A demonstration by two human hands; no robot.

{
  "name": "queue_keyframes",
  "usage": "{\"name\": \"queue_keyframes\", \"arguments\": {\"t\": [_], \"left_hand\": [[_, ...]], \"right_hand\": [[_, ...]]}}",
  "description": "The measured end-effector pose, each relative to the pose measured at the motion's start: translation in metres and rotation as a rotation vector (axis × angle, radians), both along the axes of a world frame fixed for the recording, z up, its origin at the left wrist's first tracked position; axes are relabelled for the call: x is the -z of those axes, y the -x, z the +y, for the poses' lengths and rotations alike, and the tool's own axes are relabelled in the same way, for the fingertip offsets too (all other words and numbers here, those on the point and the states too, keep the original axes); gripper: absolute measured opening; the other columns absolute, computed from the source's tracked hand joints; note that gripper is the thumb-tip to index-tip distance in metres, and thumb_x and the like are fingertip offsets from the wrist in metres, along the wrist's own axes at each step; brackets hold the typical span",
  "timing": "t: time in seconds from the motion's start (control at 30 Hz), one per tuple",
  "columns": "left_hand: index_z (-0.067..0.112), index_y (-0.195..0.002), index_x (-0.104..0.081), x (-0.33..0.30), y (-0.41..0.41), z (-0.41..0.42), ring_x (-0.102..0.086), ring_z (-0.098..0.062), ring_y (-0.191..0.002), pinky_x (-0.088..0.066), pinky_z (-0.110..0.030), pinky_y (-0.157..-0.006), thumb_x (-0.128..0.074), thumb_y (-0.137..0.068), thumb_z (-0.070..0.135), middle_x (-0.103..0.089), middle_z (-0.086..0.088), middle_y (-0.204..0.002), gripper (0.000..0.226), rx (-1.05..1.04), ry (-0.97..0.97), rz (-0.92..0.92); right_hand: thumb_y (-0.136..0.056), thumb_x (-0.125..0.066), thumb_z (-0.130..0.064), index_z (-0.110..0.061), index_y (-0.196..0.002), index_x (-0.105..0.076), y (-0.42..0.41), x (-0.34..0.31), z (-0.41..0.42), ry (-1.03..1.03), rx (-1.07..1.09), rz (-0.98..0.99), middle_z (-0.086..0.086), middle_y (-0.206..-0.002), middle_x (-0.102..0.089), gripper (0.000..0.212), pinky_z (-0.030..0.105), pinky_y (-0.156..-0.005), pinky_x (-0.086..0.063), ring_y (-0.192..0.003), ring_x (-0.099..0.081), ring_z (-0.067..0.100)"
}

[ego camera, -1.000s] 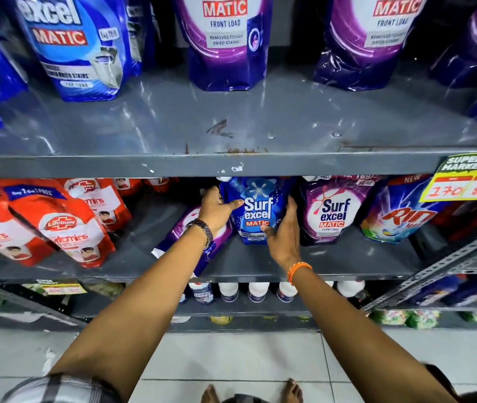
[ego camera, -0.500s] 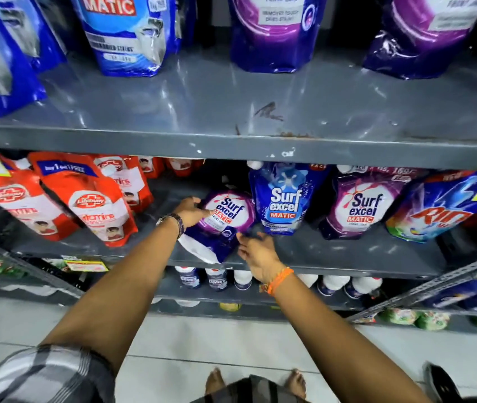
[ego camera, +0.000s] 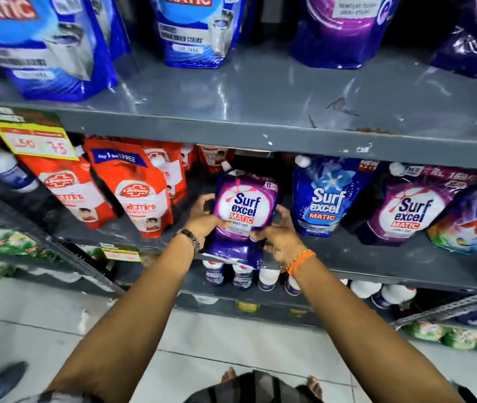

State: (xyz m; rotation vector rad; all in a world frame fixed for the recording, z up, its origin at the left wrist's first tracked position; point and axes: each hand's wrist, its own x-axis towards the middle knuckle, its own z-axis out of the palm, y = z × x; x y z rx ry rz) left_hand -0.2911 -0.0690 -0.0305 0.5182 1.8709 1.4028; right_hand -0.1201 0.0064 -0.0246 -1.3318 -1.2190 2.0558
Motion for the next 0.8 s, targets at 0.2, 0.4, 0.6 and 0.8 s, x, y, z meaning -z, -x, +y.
{"name": "queue_keyframes", "arguments": {"t": [0.2, 0.4, 0.6, 0.8], "left_hand": [[0.025, -0.13, -0.045, -0.018, 0.008, -0.005, -0.063, -0.024, -0.113, -0.059, -0.041, -0.086, -0.074, -0.06, -0.025, -0.063, -0.015, -0.128, 0.091, -0.058, -0.267, 0.006], [0.018, -0.148, -0.027, -0.028, 0.005, 0.006, -0.062, -0.016, -0.112, -0.058, -0.02, -0.078, -0.064, -0.07, -0.028, -0.061, -0.008, -0.127, 0.098, -0.15, -0.314, 0.099], [0.017, -0.153, -0.016, -0.022, 0.005, 0.007, -0.057, -0.017, -0.116, -0.049, -0.034, -0.101, -0.057, -0.077, -0.025, -0.056, -0.018, -0.138, 0.097, -0.191, -0.205, 0.18], [0.022, -0.153, -0.014, -0.018, 0.007, 0.004, -0.053, -0.016, -0.124, -0.046, -0.036, -0.106, -0.057, -0.077, -0.025, -0.048, -0.016, -0.145, 0.099, -0.135, -0.204, 0.208]], "right_hand": [[-0.067, -0.067, 0.03, -0.022, -0.147, -0.025, 0.024, -0.032, 0.007, -0.361, -0.051, 0.033, 0.003, -0.105, -0.064, 0.105, 0.045, -0.075, -0.063, -0.105, -0.066, 0.025], [-0.071, -0.073, 0.019, -0.014, -0.147, -0.022, 0.049, -0.031, 0.024, -0.705, -0.104, -0.109, 0.007, -0.124, -0.06, 0.097, 0.043, -0.09, -0.06, -0.112, -0.063, 0.022], [-0.077, -0.069, 0.015, -0.018, -0.146, -0.024, 0.063, -0.009, 0.028, -0.761, -0.102, -0.188, 0.014, -0.135, -0.059, 0.088, 0.048, -0.106, -0.051, -0.121, -0.06, 0.023], [-0.08, -0.068, 0.012, -0.034, -0.14, -0.023, 0.059, 0.007, 0.032, -0.742, -0.11, -0.191, 0.015, -0.139, -0.054, 0.088, 0.055, -0.104, -0.051, -0.128, -0.057, 0.029]]}}
